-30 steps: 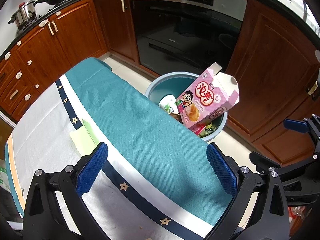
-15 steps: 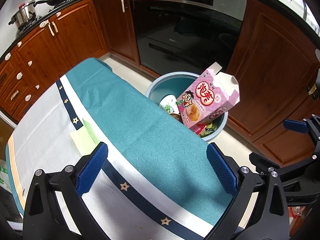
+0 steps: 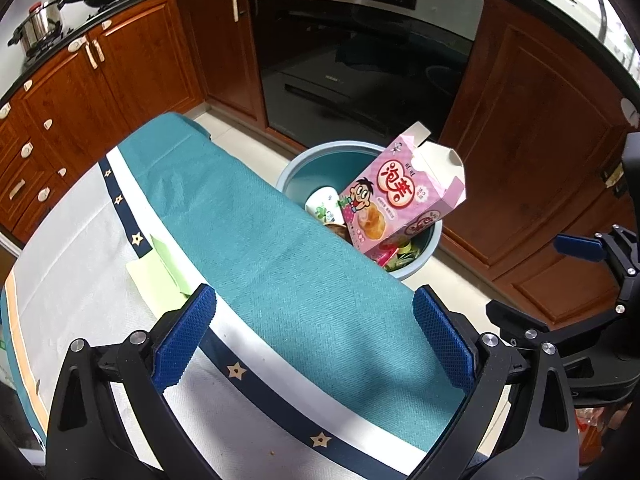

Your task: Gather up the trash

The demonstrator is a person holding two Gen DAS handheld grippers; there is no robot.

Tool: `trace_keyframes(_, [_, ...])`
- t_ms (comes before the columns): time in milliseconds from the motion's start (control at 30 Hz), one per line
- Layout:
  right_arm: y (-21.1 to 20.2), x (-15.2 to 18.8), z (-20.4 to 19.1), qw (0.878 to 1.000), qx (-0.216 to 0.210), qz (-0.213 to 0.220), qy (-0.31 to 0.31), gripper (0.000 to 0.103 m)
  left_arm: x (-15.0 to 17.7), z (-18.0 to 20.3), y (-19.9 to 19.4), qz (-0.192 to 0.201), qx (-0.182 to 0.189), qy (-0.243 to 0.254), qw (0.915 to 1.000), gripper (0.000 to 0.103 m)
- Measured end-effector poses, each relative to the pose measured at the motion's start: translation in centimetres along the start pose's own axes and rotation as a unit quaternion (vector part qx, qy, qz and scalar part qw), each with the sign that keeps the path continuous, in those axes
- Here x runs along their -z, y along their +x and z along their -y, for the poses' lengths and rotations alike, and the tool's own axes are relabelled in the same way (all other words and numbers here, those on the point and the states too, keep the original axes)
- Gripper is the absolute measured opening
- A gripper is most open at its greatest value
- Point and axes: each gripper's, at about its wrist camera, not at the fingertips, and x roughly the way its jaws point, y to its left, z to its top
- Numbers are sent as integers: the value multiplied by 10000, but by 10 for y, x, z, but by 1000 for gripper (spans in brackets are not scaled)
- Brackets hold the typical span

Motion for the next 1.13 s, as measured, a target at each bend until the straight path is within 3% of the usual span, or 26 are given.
trace_keyframes(1133, [-8, 0, 3, 10000, 51, 39, -4, 97, 3, -3, -11, 11, -203, -29, 9998, 99])
